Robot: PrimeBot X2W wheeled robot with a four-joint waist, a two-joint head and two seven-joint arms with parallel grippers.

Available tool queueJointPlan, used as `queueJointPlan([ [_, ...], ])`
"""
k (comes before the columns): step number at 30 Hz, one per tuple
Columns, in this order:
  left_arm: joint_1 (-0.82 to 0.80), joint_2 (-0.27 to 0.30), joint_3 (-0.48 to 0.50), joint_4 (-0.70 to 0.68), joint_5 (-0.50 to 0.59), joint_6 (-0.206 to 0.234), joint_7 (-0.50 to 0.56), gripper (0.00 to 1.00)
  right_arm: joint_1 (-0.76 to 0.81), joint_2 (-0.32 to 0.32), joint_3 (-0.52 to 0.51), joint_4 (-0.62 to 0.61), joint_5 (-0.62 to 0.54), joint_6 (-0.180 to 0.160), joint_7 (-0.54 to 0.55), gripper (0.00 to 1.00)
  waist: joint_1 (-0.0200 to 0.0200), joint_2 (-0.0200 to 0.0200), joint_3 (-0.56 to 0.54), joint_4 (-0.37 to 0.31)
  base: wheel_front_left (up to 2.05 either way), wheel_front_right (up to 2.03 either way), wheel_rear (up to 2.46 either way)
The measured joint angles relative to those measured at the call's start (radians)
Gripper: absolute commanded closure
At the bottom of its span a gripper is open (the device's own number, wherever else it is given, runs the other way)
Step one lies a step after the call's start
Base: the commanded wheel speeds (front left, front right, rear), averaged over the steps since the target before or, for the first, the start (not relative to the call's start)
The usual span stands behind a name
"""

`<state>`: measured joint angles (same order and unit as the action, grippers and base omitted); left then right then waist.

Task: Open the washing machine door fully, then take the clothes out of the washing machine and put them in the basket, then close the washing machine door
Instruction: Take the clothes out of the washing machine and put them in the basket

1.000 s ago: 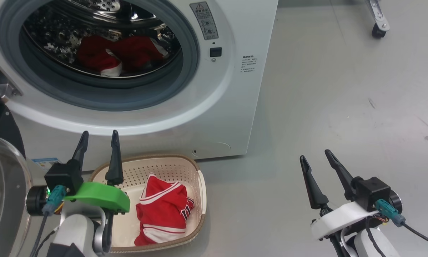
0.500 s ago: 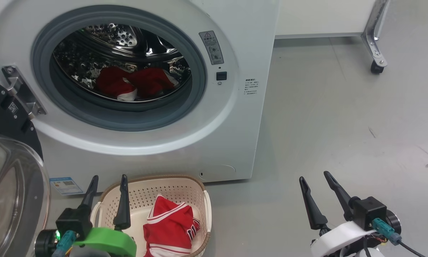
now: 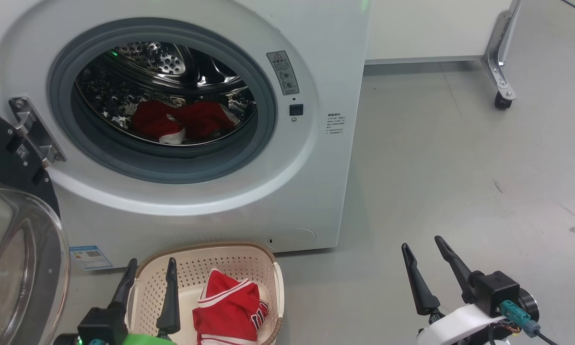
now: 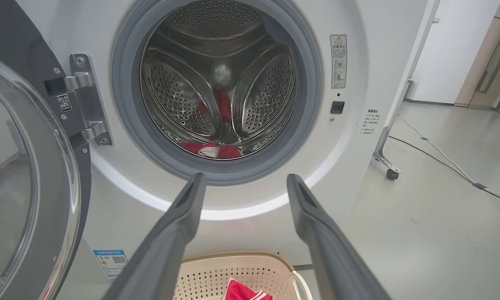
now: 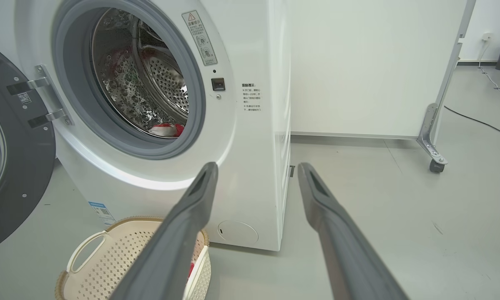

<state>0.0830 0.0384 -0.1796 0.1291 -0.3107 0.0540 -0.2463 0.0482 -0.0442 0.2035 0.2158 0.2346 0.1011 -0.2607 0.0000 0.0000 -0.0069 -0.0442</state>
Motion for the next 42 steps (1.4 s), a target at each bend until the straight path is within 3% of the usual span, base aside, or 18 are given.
queueJointPlan([
  [27, 0.071, 0.005, -0.009, -0.108, 0.000, 0.028, 0.063, 0.00, 0.006, 0.000, 0.012, -0.015, -0.007, -0.007, 0.000, 0.00, 0.0000, 0.0000, 0.009, -0.002, 0.00, 0.00, 0.00],
  [42, 0.031, 0.006, -0.027, -0.124, -0.018, 0.035, 0.096, 0.00, 0.001, 0.000, 0.015, -0.067, -0.010, -0.007, 0.000, 0.00, 0.0000, 0.0000, 0.110, -0.024, 0.00, 0.00, 0.00],
])
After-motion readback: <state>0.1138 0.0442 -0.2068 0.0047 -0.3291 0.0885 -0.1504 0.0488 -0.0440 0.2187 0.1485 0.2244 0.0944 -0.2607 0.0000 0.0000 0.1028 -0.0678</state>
